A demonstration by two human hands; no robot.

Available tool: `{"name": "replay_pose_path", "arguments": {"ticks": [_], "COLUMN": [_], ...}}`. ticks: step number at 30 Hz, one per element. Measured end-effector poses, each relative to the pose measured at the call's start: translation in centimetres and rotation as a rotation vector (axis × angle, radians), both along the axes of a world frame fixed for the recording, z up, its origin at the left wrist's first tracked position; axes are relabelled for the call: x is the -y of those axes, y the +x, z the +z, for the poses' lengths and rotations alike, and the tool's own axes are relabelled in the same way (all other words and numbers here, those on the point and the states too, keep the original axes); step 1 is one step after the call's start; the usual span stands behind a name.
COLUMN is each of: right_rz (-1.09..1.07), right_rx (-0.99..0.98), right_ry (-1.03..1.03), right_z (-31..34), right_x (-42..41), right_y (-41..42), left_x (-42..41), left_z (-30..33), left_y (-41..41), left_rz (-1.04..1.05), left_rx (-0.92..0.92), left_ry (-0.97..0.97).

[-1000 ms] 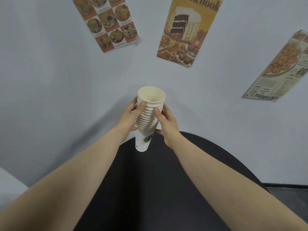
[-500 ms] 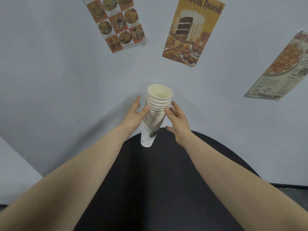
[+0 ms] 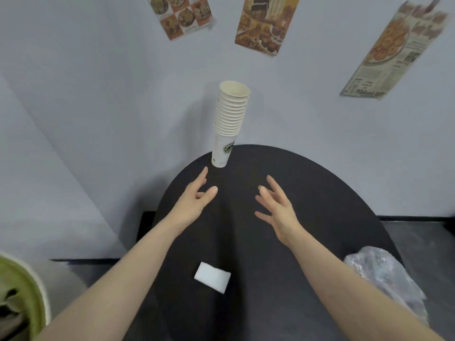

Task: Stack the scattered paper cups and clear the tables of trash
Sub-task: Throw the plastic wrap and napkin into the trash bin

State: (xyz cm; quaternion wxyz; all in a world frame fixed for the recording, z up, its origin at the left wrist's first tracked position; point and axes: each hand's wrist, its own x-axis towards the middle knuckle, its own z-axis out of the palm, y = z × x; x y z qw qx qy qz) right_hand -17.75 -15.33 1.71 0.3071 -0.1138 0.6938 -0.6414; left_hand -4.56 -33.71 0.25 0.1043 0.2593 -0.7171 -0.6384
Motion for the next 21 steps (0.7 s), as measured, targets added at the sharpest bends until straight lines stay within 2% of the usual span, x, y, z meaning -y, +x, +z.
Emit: {"name": "replay_pose_path", "arguments": {"ticks": [5,10,14,18,21], "right_rz": [-0.031,-0.074,-0.133,-0.194,-0.223], "right_rx": [0.042,0.085,0.116,0.105,0.066], "right_ry": [0.017,0.057,0.076,0.099,0.125], "right_z": [-2.1,-3.7,-4.3,-4.4,-4.3], "right_x": [-5.0,-8.8,-11.3,-13.6,-15.4], "right_y": [5.2,9.1,10.9,11.8,11.9], "left_x": [-4.5,-7.7,-8.2,-8.1,-8.1], "left_z": [-3.8,-7.3,-9.2,-11.0,-11.8], "left_y": [4.5,7.4,7.9,8.0,7.9], "left_rz": [-0.183,-0.487,-0.629,-0.638,-0.574], "left_rx": [0.082,0.324,0.425,0.417,0.353], "left_ry": [-0.109,-0.533,-0.655,-0.659,-0.779]}}
